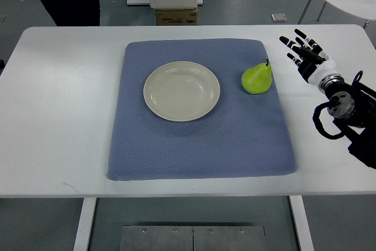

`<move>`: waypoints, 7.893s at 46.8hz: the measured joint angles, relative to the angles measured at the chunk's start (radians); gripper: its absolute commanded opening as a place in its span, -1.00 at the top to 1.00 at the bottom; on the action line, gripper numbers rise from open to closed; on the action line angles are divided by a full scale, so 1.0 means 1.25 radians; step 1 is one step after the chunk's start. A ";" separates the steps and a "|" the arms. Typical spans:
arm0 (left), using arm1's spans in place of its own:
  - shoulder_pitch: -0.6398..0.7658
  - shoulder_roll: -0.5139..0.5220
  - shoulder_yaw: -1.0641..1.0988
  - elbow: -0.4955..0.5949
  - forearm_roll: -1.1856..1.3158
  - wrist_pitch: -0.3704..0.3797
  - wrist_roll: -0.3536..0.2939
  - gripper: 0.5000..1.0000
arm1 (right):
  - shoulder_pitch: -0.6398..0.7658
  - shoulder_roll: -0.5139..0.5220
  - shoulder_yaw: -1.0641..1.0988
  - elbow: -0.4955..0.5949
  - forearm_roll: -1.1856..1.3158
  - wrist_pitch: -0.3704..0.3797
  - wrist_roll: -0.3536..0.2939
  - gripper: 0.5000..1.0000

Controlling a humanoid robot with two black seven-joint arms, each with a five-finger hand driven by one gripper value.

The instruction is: Place pear on plate with right hand

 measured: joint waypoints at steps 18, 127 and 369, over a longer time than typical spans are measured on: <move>0.005 0.000 -0.001 0.000 -0.001 0.000 -0.004 -1.00 | 0.000 0.002 0.000 0.000 0.000 0.000 0.000 -1.00; 0.009 0.000 0.000 0.000 0.000 0.000 -0.004 -1.00 | 0.068 -0.063 -0.318 -0.013 -0.369 0.185 0.176 -0.75; 0.009 0.000 0.000 0.000 0.000 0.000 -0.004 -1.00 | 0.137 0.035 -0.212 0.038 -0.239 -0.053 0.039 -1.00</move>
